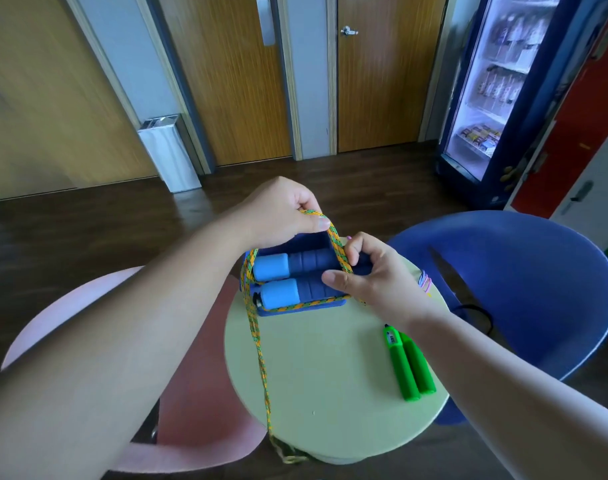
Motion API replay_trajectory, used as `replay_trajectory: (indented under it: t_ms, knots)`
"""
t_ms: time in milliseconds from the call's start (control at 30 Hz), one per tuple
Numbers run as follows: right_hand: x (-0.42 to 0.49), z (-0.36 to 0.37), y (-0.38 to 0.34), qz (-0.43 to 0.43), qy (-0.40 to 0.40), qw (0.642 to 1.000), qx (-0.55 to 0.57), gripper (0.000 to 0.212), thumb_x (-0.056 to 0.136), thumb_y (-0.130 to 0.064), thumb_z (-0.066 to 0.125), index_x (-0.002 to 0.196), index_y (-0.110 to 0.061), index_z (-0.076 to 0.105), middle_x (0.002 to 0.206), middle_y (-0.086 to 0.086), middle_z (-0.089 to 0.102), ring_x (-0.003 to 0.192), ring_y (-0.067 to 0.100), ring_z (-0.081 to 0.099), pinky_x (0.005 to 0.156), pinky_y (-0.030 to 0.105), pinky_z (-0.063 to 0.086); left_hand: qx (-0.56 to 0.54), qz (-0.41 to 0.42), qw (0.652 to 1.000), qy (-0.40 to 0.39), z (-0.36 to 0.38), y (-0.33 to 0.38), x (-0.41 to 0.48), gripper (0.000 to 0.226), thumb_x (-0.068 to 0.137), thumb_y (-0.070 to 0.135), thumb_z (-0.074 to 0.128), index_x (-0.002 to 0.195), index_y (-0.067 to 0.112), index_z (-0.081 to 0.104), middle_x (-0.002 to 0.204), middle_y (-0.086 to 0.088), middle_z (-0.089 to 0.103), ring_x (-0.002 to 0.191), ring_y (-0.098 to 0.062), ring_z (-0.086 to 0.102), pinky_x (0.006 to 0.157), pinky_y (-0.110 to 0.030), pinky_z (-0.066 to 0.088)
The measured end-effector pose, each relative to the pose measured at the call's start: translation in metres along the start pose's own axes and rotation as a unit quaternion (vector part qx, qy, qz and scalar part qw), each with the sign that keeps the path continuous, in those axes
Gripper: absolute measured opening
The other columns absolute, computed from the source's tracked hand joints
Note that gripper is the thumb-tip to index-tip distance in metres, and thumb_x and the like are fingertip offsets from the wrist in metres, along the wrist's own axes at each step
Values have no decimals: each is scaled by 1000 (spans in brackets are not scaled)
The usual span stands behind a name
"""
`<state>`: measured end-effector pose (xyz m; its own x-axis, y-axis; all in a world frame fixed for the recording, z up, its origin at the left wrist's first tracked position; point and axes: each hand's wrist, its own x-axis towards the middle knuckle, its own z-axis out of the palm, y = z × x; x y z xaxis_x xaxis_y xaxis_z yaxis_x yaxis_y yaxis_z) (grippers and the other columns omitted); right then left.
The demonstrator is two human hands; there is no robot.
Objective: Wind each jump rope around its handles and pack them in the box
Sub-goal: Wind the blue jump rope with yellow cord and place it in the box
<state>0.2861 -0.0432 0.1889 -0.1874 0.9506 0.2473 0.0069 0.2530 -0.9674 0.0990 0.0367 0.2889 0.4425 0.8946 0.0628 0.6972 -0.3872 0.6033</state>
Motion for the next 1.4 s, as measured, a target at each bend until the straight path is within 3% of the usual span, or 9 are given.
replay_trajectory:
  t_ms: [100, 267, 400, 600, 800, 933, 1100, 1267, 1400]
  knots:
    - [-2, 1, -8, -23, 24, 999, 0, 32, 90, 3, 74, 84, -7, 45, 79, 6, 47, 65, 7, 43, 60, 18, 40, 27, -4, 999, -25, -1, 1, 7, 18, 90, 34, 79, 85, 16, 77, 41, 24, 50, 42, 4, 48, 41, -10, 31]
    - [-1, -5, -7, -39, 40, 998, -23, 13, 93, 0, 71, 93, -1, 58, 75, -19, 62, 67, -4, 56, 65, 9, 43, 19, 8, 999, -38, 0, 7, 18, 16, 90, 35, 79, 81, 22, 76, 43, 24, 51, 45, 5, 46, 42, -8, 29]
    - [0, -11, -10, -46, 39, 998, -23, 20, 96, -2, 68, 114, -11, 71, 100, -17, 72, 96, -1, 65, 85, 14, 49, 21, 44, 998, -45, -2, 15, 27, 16, 90, 34, 79, 86, 18, 79, 47, 25, 53, 50, 4, 47, 46, -8, 31]
    - [2, -25, -6, -22, 33, 999, -20, 11, 94, -8, 71, 99, -17, 72, 91, 0, 66, 83, 15, 58, 75, 33, 48, 16, 38, 993, -106, -18, 17, 39, 22, 82, 34, 87, 87, 18, 72, 47, 15, 50, 46, -4, 37, 46, -20, 30]
    - [-2, -36, -3, -14, 36, 998, -40, 16, 92, 0, 70, 94, -17, 72, 85, -10, 66, 77, 9, 55, 70, 23, 46, -158, -55, 967, -194, -50, 0, 45, 22, 86, -7, 73, 100, 8, 66, 83, -10, 60, 54, -8, 54, 56, -25, 42]
    - [-4, -36, -7, -14, 23, 999, -35, 18, 92, 3, 70, 94, -15, 72, 91, -12, 69, 85, 8, 60, 77, 25, 49, -275, -11, 955, -112, -47, -15, 50, 23, 87, -13, 65, 97, 7, 66, 94, -9, 76, 75, -7, 67, 63, -24, 42]
    - [-3, -28, -12, -16, 18, 1000, -7, 14, 90, -3, 70, 95, -16, 73, 95, -6, 69, 89, 16, 60, 81, 37, 48, -229, 24, 973, 26, -20, -21, 59, 27, 90, -8, 70, 91, 18, 73, 93, -5, 78, 80, -9, 66, 63, -22, 44]
    - [-6, -23, -18, -11, 10, 1000, 27, 11, 88, -11, 69, 93, -20, 73, 94, 7, 66, 86, 28, 56, 80, 44, 46, -217, 29, 974, 62, -5, -22, 66, 24, 83, 4, 83, 77, 27, 78, 86, -7, 71, 80, -17, 60, 67, -29, 50]
    - [-7, -23, -32, -34, 19, 995, 88, 12, 89, -5, 68, 94, -16, 71, 85, 10, 59, 75, 19, 57, 71, 31, 48, -212, -24, 976, 39, 14, -43, 75, 16, 85, 13, 83, 81, 28, 81, 76, -1, 72, 72, -17, 59, 62, -28, 50]
